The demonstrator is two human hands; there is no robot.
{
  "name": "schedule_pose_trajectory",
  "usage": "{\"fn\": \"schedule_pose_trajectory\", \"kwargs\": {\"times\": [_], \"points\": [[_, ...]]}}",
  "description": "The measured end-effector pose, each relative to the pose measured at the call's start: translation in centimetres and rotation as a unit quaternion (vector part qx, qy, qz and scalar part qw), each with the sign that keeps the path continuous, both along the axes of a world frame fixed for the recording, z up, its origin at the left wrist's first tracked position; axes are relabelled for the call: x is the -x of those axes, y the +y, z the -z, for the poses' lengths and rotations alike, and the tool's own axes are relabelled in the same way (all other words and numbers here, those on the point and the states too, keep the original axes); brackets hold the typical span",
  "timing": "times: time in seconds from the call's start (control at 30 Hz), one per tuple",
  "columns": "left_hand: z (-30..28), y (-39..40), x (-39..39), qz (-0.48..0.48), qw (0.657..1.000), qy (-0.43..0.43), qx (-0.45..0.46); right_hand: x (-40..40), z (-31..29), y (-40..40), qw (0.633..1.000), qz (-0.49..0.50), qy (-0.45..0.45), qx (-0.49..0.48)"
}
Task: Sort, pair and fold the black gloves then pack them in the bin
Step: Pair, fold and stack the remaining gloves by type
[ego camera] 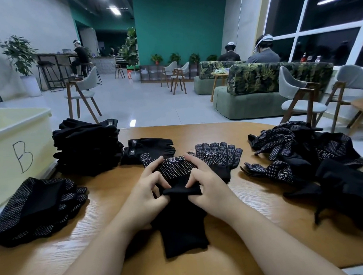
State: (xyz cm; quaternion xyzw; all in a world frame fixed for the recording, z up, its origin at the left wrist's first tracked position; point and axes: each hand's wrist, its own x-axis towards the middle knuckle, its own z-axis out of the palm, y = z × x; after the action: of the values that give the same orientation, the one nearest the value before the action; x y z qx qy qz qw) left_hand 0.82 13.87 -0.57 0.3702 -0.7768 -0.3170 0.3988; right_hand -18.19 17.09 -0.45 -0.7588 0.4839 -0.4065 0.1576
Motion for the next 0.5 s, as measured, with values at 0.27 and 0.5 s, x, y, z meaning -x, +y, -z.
{"fn": "schedule_pose_trajectory", "kwargs": {"times": [0.27, 0.5], "points": [[-0.1, 1.7, -1.4, 0.038, 0.996, -0.022, 0.073, 0.1, -1.1, 1.6, 1.0, 0.017, 0.005, 0.006], [0.2, 3.5, -2.8, 0.059, 0.993, -0.051, 0.088, 0.8, 0.0, 5.0, 1.0, 0.008, 0.019, 0.003]]}}
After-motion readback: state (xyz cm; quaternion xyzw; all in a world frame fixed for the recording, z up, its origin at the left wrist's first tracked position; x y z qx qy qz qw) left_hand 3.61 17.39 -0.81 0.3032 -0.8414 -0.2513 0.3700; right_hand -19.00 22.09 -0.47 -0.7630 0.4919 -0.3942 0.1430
